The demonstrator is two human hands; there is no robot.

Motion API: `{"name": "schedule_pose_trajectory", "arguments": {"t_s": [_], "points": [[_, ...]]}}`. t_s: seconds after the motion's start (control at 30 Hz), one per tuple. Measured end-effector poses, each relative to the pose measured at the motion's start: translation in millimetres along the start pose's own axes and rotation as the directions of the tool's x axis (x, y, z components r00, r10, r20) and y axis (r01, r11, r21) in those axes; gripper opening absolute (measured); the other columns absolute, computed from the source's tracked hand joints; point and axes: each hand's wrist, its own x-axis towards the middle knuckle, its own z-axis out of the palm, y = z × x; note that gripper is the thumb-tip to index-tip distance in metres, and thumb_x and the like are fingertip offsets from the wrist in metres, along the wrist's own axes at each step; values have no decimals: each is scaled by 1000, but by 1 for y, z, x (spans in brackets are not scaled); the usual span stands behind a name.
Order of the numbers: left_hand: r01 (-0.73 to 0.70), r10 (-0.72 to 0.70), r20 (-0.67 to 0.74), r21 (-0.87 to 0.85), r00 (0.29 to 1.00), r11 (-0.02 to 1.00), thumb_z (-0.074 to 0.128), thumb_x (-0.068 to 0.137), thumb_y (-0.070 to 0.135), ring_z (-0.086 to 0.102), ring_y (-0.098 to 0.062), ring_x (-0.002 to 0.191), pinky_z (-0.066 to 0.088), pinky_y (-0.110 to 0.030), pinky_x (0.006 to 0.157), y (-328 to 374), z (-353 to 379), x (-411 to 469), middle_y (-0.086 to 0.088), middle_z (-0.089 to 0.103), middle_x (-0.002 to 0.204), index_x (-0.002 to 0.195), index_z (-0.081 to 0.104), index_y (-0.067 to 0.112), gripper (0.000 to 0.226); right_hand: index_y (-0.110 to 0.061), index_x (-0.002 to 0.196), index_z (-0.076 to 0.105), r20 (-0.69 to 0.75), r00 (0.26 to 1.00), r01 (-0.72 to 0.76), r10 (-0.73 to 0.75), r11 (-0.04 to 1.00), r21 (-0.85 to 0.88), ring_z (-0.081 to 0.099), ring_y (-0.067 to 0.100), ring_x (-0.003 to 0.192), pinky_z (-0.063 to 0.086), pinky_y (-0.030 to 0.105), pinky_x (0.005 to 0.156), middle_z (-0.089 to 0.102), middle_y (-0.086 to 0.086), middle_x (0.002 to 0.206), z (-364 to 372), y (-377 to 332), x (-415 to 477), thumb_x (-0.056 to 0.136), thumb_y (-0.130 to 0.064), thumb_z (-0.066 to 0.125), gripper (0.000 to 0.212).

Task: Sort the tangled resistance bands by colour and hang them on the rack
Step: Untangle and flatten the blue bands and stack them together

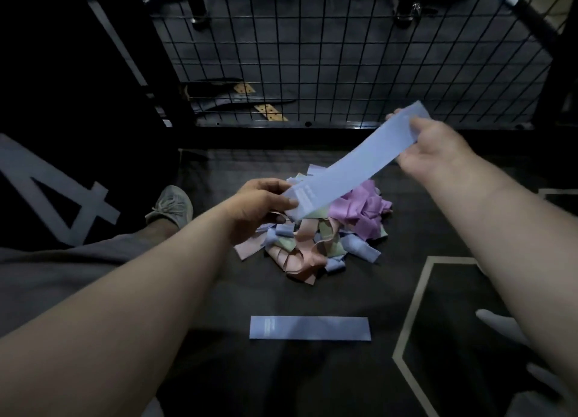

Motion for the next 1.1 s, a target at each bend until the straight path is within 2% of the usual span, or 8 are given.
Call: {"name": "schedule_pose_trajectory", "arguments": {"t_s": [0.13,0.27,0.43,0.57,0.7,0.93,1.03,1.1], "points": [[1,-29,-203,-136,979,991,66,87,-8,63,-17,53,54,-25,50,-10,-11,-21,-6,65,64,93,63,5,15,-4,124,59,-92,996,-22,9,990,-139,71,17,79,57,29,50,69,11,108,-27,8,-10,100,-8,56,24],[64,-131,-397,-177,908,982,65,92,-1,61,-11,43,51,-20,44,-37,-17,-25,-10,63,69,83,63,11,15,-6,127,57,-173,985,-96,13,873,-479,73,13,72,56,27,46,71,9,108,-63,31,-33,99,-12,61,29],[241,-240,-518,-65,821,968,68,92,7,58,-14,45,46,-19,40,-96,-18,-28,-16,64,76,87,65,3,6,-5,121,55,-237,965,-260,114,561,-786,68,19,69,60,32,52,66,13,93,-117,77,-61,102,-21,58,26],[410,-347,-501,16,793,912,61,91,5,58,-16,50,46,-19,39,-143,-16,-32,-13,62,76,109,63,-2,20,-4,115,55,-328,920,-380,216,287,-879,67,13,46,57,28,43,66,15,81,-158,115,-63,100,-23,61,26],[555,-493,-491,-23,718,832,54,98,3,54,-18,51,43,-17,36,-177,-18,-25,-15,61,85,111,56,3,14,-4,116,54,-431,857,-460,282,44,-887,69,21,60,55,31,46,70,17,82,-178,150,-52,101,-25,59,26],[720,-639,-518,-60,569,691,41,103,4,57,-19,30,41,-18,30,-238,-19,-12,-17,60,78,128,50,-3,28,-4,114,57,-524,786,-548,328,-20,-836,66,31,74,54,32,38,62,19,112,-211,203,-36,98,-17,62,21],[739,-637,-556,-57,535,671,52,97,3,60,-25,56,40,-18,32,-262,-18,-9,-16,65,96,119,62,1,24,2,119,60,-503,803,-507,320,-79,-859,68,33,77,62,42,62,63,19,104,-227,221,-36,96,-13,62,28],[750,-662,-577,-123,479,650,53,94,2,62,-29,71,47,-25,36,-276,-17,-7,-18,65,100,110,64,1,19,0,119,59,-510,801,-519,313,-62,-853,67,34,76,62,43,62,61,22,110,-236,231,-39,96,-10,63,25]]}}
